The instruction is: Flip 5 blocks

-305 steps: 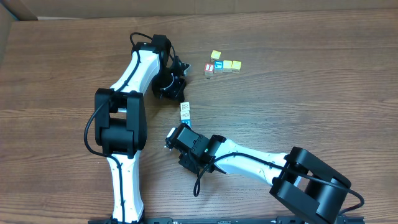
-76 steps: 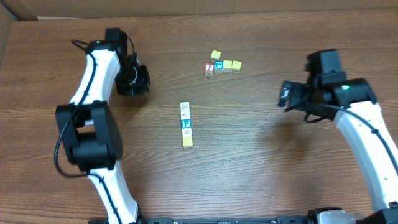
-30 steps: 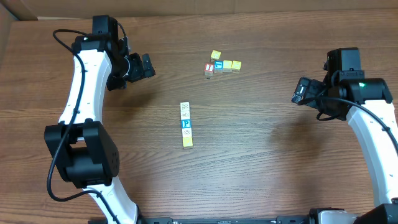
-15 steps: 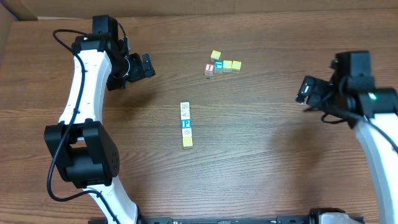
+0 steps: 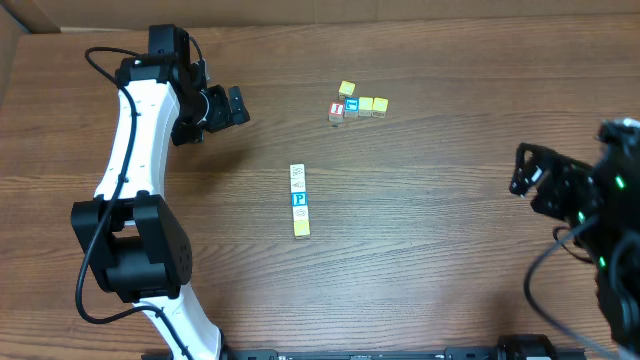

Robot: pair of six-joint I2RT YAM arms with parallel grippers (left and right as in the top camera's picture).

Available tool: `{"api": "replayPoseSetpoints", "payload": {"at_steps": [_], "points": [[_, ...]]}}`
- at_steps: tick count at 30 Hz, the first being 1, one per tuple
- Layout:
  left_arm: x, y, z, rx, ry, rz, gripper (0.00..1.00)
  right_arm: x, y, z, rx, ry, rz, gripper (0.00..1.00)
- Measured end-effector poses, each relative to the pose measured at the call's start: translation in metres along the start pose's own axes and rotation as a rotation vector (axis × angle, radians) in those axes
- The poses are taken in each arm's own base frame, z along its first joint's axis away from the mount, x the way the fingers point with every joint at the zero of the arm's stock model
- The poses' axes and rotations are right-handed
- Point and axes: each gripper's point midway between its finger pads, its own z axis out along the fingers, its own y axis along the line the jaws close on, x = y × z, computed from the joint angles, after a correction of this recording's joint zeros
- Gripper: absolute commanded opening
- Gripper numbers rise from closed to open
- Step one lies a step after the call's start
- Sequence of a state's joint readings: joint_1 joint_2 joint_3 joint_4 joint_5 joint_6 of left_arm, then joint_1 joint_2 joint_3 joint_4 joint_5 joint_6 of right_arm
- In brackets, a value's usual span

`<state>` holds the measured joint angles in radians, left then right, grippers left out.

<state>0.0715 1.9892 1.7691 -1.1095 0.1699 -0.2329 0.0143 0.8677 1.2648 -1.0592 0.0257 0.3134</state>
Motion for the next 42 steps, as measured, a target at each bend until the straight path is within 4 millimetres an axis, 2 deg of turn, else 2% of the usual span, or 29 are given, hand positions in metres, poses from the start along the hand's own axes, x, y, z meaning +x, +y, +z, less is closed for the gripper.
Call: {"api": "replayPoseSetpoints", "payload": {"at_steps": [4,11,17,21,25,33,36,42], "points": [[0.000,0.000,0.000,0.000,0.000,0.000,1.00,-0.003,0.005,-0.027,-0.043,-0.075,-0.007,1.00],[0.000,0.000,0.000,0.000,0.000,0.000,1.00,-0.011,0.010,-0.052,-0.093,-0.168,-0.012,1.00],[0.000,0.000,0.000,-0.003,-0.001,0.000,1.00,-0.048,0.030,-0.095,-0.234,-0.457,-0.035,1.00],[0.000,0.001,0.000,-0.003,-0.001,0.000,1.00,-0.052,0.041,-0.116,-0.339,-0.628,-0.098,1.00],[0.000,0.001,0.000,-0.003,-0.001,0.000,1.00,-0.038,0.044,-0.116,-0.416,-0.744,-0.156,1.00],[0.000,0.001,0.000,-0.003,-0.001,0.000,1.00,0.007,0.044,-0.082,-0.535,-0.868,-0.230,1.00],[0.000,0.001,0.000,-0.003,-0.001,0.000,0.99,0.017,0.044,-0.080,-0.568,-0.912,-0.248,1.00],[0.000,0.000,0.000,-0.003,-0.001,0.000,1.00,0.025,0.044,-0.088,-0.591,-0.990,-0.287,1.00]]}}
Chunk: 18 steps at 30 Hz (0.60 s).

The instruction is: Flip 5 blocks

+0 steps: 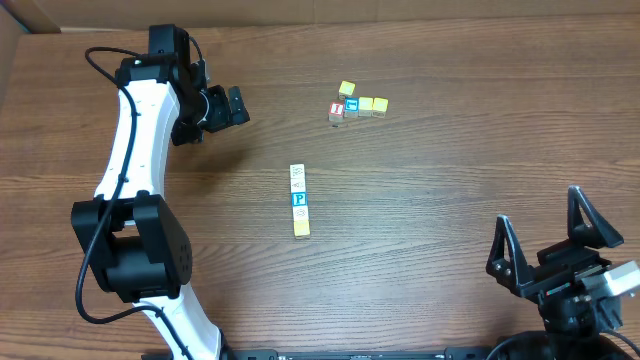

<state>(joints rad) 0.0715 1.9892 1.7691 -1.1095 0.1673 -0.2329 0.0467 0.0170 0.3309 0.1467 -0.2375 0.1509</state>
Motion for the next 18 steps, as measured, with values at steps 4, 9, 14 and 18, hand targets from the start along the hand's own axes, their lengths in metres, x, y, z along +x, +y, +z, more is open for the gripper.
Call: {"api": "replayPoseSetpoints", "payload": {"at_steps": [4,9,14,18], "points": [[0.000,0.000,0.000,0.000,0.000,0.000,1.00,0.011,-0.004,0.000,0.009,0.009,-0.023,1.00],[0.000,0.000,0.000,0.000,0.000,0.000,1.00,0.042,-0.014,-0.002,0.044,0.069,-0.020,1.00],[0.000,0.000,0.000,0.000,0.000,0.000,1.00,0.079,-0.024,-0.006,0.074,0.140,-0.007,1.00],[0.000,0.000,0.000,0.000,0.000,0.000,1.00,0.100,-0.029,-0.009,0.091,0.181,0.002,1.00]]}}
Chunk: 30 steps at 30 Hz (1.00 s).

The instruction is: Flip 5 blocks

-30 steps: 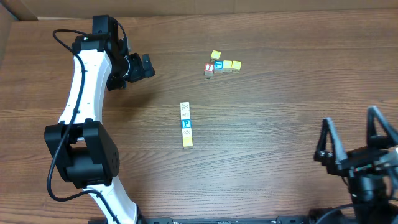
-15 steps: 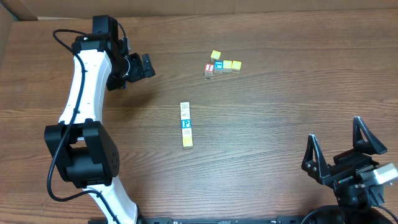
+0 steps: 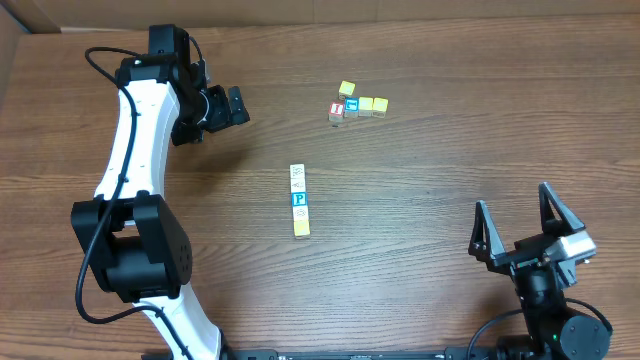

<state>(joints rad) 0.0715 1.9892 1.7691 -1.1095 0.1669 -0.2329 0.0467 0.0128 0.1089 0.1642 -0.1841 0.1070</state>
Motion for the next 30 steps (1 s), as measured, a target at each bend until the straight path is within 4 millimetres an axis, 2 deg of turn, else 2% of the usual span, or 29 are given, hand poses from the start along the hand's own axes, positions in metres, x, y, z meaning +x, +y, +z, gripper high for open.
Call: {"api": "replayPoseSetpoints", "payload": {"at_steps": [7,11,16,18,24,30], "points": [[0.000,0.000,0.000,0.000,0.000,0.000,1.00,0.023,-0.013,-0.001,0.058,0.035,0.005,1.00],[0.000,0.000,0.000,0.000,0.000,0.000,1.00,0.028,-0.019,-0.001,0.085,0.016,0.002,1.00],[0.000,0.000,0.000,0.000,0.000,0.000,1.00,0.013,-0.019,-0.001,0.090,-0.043,-0.036,1.00],[0.000,0.000,0.000,0.000,0.000,0.000,1.00,0.014,-0.019,-0.001,0.090,-0.039,-0.060,1.00],[0.000,0.000,0.000,0.000,0.000,0.000,1.00,0.040,-0.023,-0.002,0.102,0.072,-0.112,1.00],[0.000,0.000,0.000,0.000,0.000,0.000,1.00,0.080,-0.029,-0.009,0.117,0.240,-0.115,1.00]]}}
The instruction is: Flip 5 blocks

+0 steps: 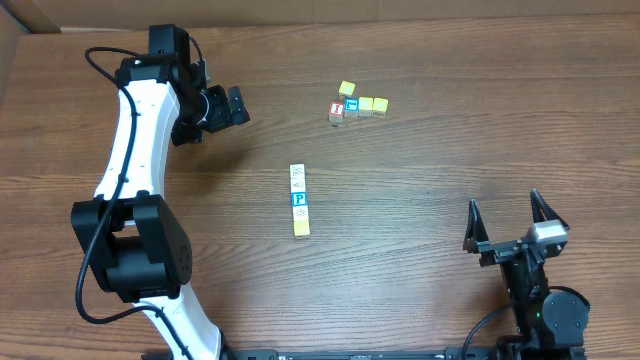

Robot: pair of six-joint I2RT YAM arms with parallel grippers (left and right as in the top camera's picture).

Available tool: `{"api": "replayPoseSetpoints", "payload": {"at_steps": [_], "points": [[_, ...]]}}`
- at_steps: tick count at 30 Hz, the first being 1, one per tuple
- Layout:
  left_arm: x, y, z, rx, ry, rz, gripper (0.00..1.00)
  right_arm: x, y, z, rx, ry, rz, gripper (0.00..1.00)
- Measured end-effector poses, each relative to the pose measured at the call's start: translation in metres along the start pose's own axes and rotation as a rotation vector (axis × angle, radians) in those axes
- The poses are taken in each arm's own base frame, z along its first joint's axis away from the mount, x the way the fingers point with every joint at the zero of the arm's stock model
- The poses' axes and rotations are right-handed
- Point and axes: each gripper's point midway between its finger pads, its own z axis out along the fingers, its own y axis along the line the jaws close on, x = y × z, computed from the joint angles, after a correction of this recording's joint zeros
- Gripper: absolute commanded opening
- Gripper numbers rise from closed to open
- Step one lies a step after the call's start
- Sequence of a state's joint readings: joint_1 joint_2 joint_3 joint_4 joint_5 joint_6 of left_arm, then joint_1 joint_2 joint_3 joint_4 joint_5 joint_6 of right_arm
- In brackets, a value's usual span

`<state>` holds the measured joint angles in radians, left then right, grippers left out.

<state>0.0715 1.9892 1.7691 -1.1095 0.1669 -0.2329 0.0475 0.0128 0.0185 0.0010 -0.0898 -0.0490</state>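
A line of several small blocks (299, 201) lies at the table's middle, one showing a blue P. A second cluster of blocks (356, 105) sits farther back, yellow, red and blue faces up. My left gripper (240, 104) hovers at the back left, well left of that cluster; its jaws look empty, their state hard to read. My right gripper (505, 221) stands open near the front right edge, fingers (470, 228) spread and pointing away from the arm, nothing between them.
The wooden table (430, 180) fills the view. The left arm's white links (130, 150) run down the left side. A cardboard edge (20, 20) shows at the back left corner.
My right gripper has shifted slightly left and a little toward the table's middle, still open. The left arm and all blocks are unchanged.
At first my right arm was at the far right edge, mid-depth. It then stood at the front right corner with the gripper open, then a bit farther left, and now farther left again. The left arm and blocks stayed put throughout.
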Motion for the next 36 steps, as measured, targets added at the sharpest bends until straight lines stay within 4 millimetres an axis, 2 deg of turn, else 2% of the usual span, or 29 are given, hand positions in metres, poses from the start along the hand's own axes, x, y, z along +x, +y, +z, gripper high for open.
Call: {"api": "replayPoseSetpoints", "payload": {"at_steps": [5,36], "points": [[0.000,0.000,0.000,0.000,0.000,0.000,1.00,0.019,0.000,-0.001,-0.002,0.078,-0.034,1.00],[0.000,0.000,0.000,0.000,0.000,0.000,1.00,0.020,0.001,-0.001,-0.010,0.079,-0.093,1.00]]}}
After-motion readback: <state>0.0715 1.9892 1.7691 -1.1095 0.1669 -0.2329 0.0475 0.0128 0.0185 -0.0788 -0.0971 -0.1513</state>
